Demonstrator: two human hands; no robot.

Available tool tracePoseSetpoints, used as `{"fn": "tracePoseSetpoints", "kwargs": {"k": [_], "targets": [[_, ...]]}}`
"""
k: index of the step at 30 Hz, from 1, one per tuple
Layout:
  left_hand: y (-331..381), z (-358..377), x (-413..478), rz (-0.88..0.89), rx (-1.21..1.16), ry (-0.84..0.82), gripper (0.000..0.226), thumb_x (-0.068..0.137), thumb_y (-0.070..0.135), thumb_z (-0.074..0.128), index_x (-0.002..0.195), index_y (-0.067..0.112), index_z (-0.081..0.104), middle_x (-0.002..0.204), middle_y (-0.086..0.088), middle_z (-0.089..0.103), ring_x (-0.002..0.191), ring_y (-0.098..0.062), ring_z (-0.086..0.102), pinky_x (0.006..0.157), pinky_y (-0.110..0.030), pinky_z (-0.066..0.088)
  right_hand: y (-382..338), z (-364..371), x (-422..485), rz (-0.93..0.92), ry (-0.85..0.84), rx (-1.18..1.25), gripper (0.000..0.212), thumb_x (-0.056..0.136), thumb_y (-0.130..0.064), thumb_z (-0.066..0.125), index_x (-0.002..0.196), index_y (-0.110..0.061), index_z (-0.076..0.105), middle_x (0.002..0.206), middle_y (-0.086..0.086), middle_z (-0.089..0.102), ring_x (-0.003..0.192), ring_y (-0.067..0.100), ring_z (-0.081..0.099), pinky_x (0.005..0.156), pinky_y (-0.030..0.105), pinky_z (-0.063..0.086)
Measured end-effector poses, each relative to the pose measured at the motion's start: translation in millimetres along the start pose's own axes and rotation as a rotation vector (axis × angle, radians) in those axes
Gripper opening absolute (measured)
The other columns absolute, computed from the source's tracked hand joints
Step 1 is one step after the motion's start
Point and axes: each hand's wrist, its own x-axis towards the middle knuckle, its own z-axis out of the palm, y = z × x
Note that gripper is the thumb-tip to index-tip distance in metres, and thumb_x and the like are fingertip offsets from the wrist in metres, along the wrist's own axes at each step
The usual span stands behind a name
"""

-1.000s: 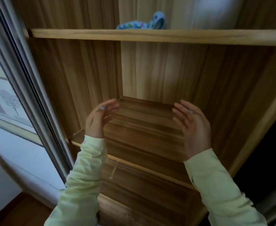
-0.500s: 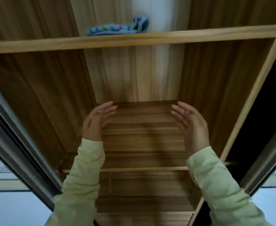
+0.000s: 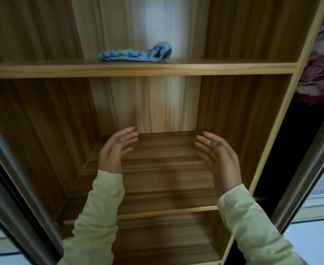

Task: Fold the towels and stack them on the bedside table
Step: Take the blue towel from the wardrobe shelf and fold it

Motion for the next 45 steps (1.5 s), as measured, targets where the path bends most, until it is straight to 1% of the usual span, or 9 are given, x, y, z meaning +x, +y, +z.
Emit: {"fn": "tracePoseSetpoints", "kwargs": {"k": [13, 18, 24, 30, 32, 36, 38, 40, 45], "targets": [[58.3, 11.1, 32.0, 0.196, -0.016, 0.016, 0.028, 0.081, 0.031, 0.039, 0.093, 0.030, 0.064, 0.096, 0.007, 0.070, 0.100, -0.016, 0.063, 0.091, -0.033, 0.048, -52.1, 33.5, 32.2, -0.187, -0.170, 0.111, 0.028, 0.083, -0.023, 0.044, 0.100, -0.022, 0.066, 0.104, 0.006, 0.071, 0.101, 0.019, 0.066, 0.084, 0.026, 0.055], [66.2, 7.6, 34.3, 0.224, 0.001, 0.023, 0.036, 0.066, 0.050, 0.047, 0.092, 0.033, 0.065, 0.089, 0.015, 0.073, 0.094, -0.009, 0.066, 0.085, -0.029, 0.049, -59.0, 41.4, 33.7, -0.196, -0.186, 0.137, 0.024, 0.089, -0.018, 0.045, 0.102, -0.018, 0.065, 0.102, 0.006, 0.072, 0.100, 0.018, 0.067, 0.081, 0.023, 0.054], [70.8, 5.7, 36.2, 0.265, -0.017, 0.032, 0.038, 0.066, 0.050, 0.048, 0.093, 0.031, 0.065, 0.093, 0.008, 0.071, 0.098, -0.016, 0.065, 0.086, -0.031, 0.049, -65.4, 49.2, 33.7, -0.210, -0.213, 0.139, 0.022, 0.093, -0.013, 0.046, 0.104, -0.017, 0.065, 0.104, 0.009, 0.071, 0.104, 0.024, 0.065, 0.084, 0.025, 0.054], [121.1, 19.3, 54.2, 0.459, 0.008, 0.039, 0.030, 0.073, 0.041, 0.048, 0.094, 0.025, 0.063, 0.081, 0.008, 0.073, 0.079, -0.008, 0.068, 0.064, -0.018, 0.054, -124.5, 79.6, 47.4, -0.398, -0.314, 0.083, 0.022, 0.087, -0.020, 0.056, 0.106, -0.012, 0.063, 0.095, 0.002, 0.073, 0.101, 0.016, 0.066, 0.080, 0.022, 0.054], [140.5, 25.1, 66.6, 0.483, 0.032, 0.089, 0.017, 0.081, 0.027, 0.049, 0.091, 0.023, 0.063, 0.080, 0.005, 0.070, 0.072, -0.007, 0.066, 0.059, -0.020, 0.053, -142.5, 90.0, 60.5, -0.431, -0.328, 0.019, 0.019, 0.090, -0.009, 0.053, 0.107, -0.008, 0.060, 0.094, 0.001, 0.070, 0.100, 0.015, 0.066, 0.078, 0.019, 0.054], [161.3, 35.7, 98.7, 0.418, 0.254, 0.141, 0.024, 0.091, 0.003, 0.043, 0.100, 0.010, 0.064, 0.078, 0.004, 0.063, 0.071, -0.006, 0.060, 0.061, -0.011, 0.050, -160.3, 106.1, 96.9, -0.457, -0.351, -0.264, 0.017, 0.090, -0.008, 0.053, 0.105, -0.012, 0.061, 0.099, 0.006, 0.068, 0.100, 0.015, 0.065, 0.086, 0.027, 0.054], [163.9, 40.1, 116.4, 0.319, 0.363, 0.109, 0.025, 0.090, 0.003, 0.043, 0.100, 0.008, 0.065, 0.081, 0.000, 0.063, 0.079, -0.011, 0.062, 0.074, -0.014, 0.052, -159.7, 114.1, 117.7, -0.445, -0.355, -0.422, 0.017, 0.088, -0.008, 0.055, 0.103, -0.013, 0.062, 0.102, 0.009, 0.068, 0.099, 0.018, 0.064, 0.091, 0.033, 0.053], [163.8, 44.6, 131.7, 0.242, 0.502, 0.073, 0.025, 0.089, 0.007, 0.044, 0.098, 0.013, 0.066, 0.090, -0.005, 0.063, 0.095, -0.021, 0.061, 0.093, -0.030, 0.049, -157.4, 122.5, 136.7, -0.423, -0.357, -0.614, 0.019, 0.088, -0.011, 0.056, 0.105, -0.013, 0.064, 0.108, 0.008, 0.067, 0.101, 0.018, 0.062, 0.093, 0.031, 0.049], [165.1, 53.1, 146.0, 0.034, 0.747, -0.036, 0.027, 0.090, 0.015, 0.047, 0.107, 0.009, 0.066, 0.100, -0.006, 0.058, 0.097, -0.021, 0.052, 0.091, -0.031, 0.041, -157.5, 134.6, 155.9, -0.293, -0.496, -1.089, 0.026, 0.091, -0.017, 0.052, 0.111, -0.009, 0.066, 0.117, 0.010, 0.064, 0.104, 0.021, 0.058, 0.090, 0.029, 0.044]]}}
